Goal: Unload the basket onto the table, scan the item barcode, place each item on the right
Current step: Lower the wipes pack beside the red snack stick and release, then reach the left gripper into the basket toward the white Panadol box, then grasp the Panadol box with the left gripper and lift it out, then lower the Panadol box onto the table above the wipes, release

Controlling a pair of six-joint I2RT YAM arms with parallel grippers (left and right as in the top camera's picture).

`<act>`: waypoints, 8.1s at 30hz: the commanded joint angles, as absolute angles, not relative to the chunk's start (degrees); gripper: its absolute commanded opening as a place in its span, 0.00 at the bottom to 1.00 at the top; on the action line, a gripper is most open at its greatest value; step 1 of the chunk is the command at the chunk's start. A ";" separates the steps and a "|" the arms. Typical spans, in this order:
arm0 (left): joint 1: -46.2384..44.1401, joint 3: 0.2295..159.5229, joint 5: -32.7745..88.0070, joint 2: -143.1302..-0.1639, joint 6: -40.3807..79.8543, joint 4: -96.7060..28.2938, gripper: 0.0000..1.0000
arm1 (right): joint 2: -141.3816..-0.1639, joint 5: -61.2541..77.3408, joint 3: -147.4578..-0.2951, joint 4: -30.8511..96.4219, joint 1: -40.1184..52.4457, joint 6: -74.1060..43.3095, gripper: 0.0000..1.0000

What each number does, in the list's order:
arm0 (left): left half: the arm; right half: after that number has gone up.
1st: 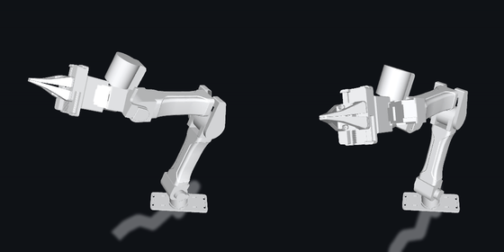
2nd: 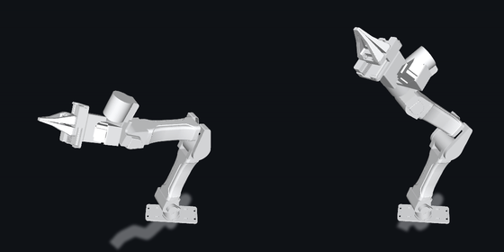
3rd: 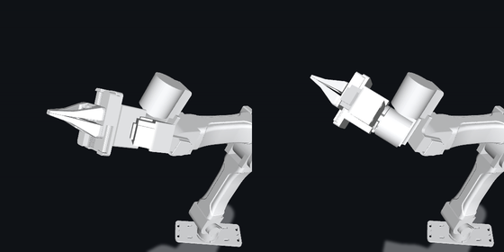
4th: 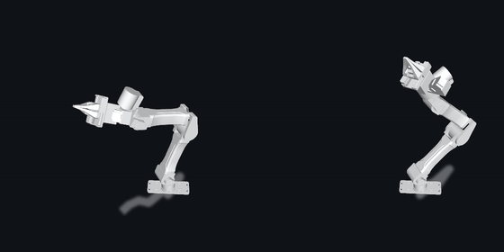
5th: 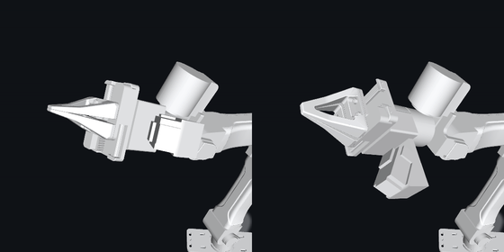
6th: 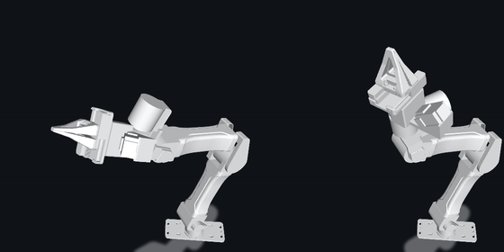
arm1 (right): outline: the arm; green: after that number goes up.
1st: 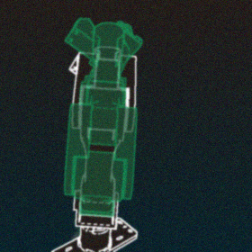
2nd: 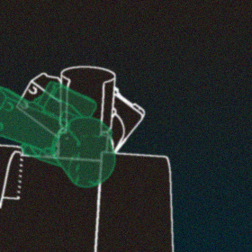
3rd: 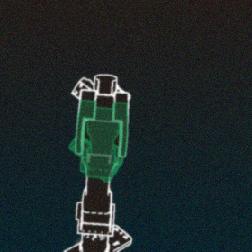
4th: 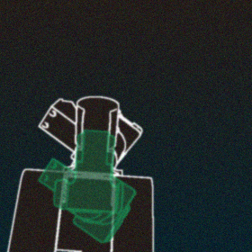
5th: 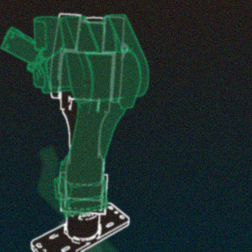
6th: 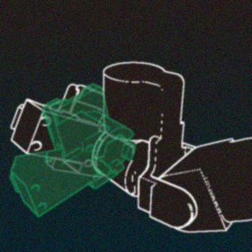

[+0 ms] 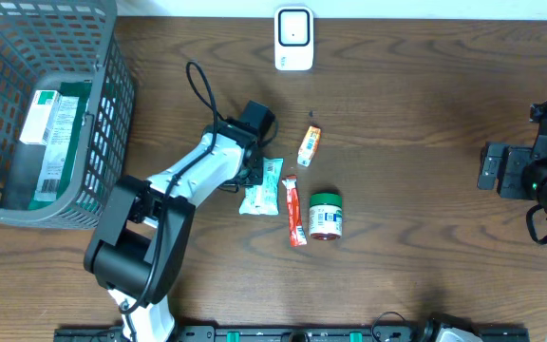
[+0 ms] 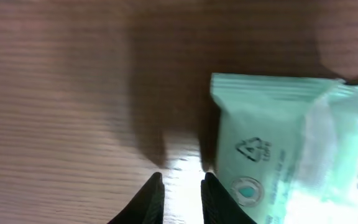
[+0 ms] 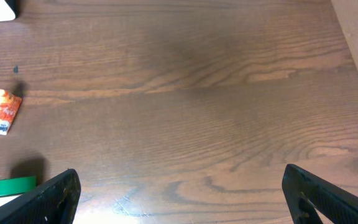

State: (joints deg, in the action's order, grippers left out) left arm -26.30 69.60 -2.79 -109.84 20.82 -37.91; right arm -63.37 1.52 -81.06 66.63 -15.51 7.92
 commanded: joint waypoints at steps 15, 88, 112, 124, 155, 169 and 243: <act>-25.74 71.31 4.27 -109.03 19.20 -41.12 0.30 | -63.40 1.58 -81.71 66.67 -15.92 7.33 0.99; 26.06 118.15 -8.62 -141.40 -9.87 -45.87 0.70 | -63.40 1.58 -81.71 66.67 -15.92 7.31 0.99; 26.55 117.75 -2.90 -131.87 -5.39 -46.24 0.65 | -63.40 1.58 -81.71 66.67 -15.92 7.33 0.99; 31.24 113.56 -1.13 -132.90 -5.76 -43.27 0.89 | -63.40 1.58 -81.71 66.67 -15.92 7.31 0.99; 29.50 103.18 10.50 -114.34 6.70 -60.07 0.58 | -63.40 1.58 -81.71 66.70 -15.92 7.31 0.99; 28.69 103.26 10.52 -111.02 6.74 -58.59 0.54 | -63.40 1.58 -81.71 66.67 -15.92 7.31 0.99; -2.57 103.07 58.43 -124.33 -13.91 -54.06 0.56 | -63.40 1.58 -81.71 66.67 -15.92 7.33 0.99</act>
